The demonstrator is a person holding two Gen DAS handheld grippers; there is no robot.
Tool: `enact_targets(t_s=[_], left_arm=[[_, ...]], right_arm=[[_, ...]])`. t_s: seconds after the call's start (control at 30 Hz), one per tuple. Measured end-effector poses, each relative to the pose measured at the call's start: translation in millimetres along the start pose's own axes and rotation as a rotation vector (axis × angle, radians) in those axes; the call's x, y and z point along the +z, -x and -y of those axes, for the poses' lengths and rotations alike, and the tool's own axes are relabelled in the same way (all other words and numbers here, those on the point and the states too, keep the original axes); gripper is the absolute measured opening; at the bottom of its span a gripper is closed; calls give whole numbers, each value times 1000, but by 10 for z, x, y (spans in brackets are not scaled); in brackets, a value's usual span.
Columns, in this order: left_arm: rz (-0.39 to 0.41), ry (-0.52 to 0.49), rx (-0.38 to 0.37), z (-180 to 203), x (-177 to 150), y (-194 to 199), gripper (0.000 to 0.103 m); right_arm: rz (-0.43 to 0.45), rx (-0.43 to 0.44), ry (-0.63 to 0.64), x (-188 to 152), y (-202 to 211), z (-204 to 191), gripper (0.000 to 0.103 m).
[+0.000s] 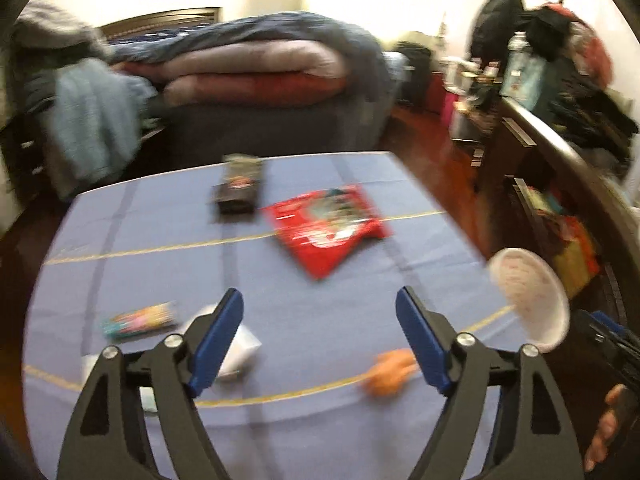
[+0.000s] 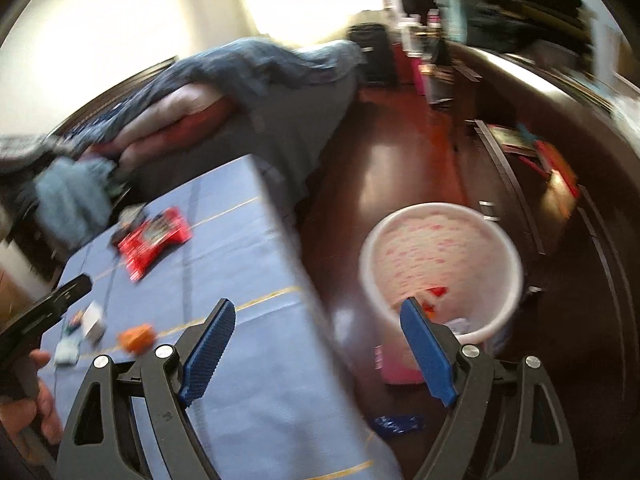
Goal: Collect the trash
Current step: 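Grasp the white card with the left gripper while the right gripper grasps the orange sponge piece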
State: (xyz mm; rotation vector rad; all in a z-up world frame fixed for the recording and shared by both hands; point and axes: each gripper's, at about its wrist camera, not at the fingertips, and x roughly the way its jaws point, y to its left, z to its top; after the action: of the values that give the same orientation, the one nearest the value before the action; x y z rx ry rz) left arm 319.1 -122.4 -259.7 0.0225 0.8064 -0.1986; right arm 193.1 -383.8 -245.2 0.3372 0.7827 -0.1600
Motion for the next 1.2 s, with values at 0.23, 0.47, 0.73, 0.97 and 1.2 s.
enact_targets(t_s=[0.23, 0.47, 0.73, 0.97, 1.2], left_arm=[[-117, 133, 100, -436, -84, -319, 84], [-180, 148, 200, -411, -191, -629, 81], [-147, 118, 123, -459, -161, -610, 46], [-105, 162, 69, -690, -175, -418, 45], [-60, 192, 99, -928, -133, -201, 45]], right_arm=[[-57, 58, 88, -139, -171, -518, 84], [-84, 60, 162, -235, -268, -877, 84], [-110, 101, 242, -331, -412, -1290, 84], [-123, 123, 305, -414, -522, -1569, 80], [-136, 114, 330, -450, -627, -1716, 73]])
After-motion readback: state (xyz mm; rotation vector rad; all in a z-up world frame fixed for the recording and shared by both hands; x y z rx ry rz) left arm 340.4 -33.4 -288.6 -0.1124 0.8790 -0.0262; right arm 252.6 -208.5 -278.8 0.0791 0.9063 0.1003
